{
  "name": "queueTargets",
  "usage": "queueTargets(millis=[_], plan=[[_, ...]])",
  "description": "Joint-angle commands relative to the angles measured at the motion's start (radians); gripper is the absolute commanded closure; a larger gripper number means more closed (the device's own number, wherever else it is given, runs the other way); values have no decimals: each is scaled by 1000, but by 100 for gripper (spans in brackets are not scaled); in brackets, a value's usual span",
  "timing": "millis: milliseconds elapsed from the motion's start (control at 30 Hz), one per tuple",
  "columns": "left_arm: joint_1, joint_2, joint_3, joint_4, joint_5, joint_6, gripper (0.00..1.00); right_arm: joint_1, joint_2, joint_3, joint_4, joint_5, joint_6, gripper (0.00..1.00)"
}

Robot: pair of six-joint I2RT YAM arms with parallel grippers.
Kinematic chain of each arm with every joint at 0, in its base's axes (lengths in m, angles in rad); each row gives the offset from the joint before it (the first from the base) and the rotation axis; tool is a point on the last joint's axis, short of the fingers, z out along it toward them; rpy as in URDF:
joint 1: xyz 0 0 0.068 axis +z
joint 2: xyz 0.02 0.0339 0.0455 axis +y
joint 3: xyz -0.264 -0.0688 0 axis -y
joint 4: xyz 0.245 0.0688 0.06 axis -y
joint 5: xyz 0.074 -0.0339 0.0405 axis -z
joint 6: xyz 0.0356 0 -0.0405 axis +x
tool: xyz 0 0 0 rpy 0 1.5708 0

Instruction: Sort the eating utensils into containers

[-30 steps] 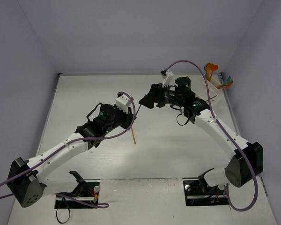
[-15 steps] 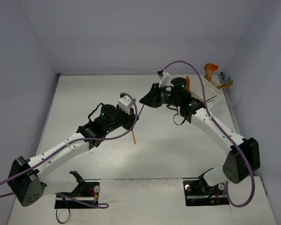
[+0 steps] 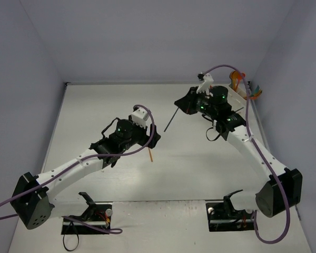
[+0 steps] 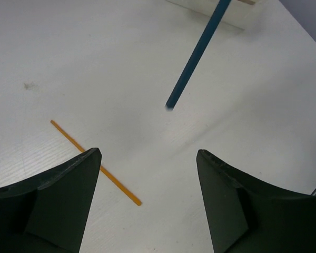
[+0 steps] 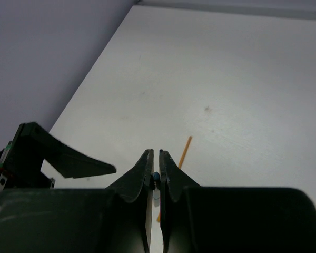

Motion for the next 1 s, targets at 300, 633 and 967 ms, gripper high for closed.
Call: queueTargets(millis=[300, 633, 967], plan=[[-4, -40, -84, -117, -265, -284, 27, -355, -239, -82, 114, 407, -165, 100], [6, -21, -85, -229, -307, -344, 27, -472, -241, -191, 241, 567, -204, 100], [10, 6, -87, -213, -288, -356, 27, -476, -168, -250, 378, 559, -154, 100]])
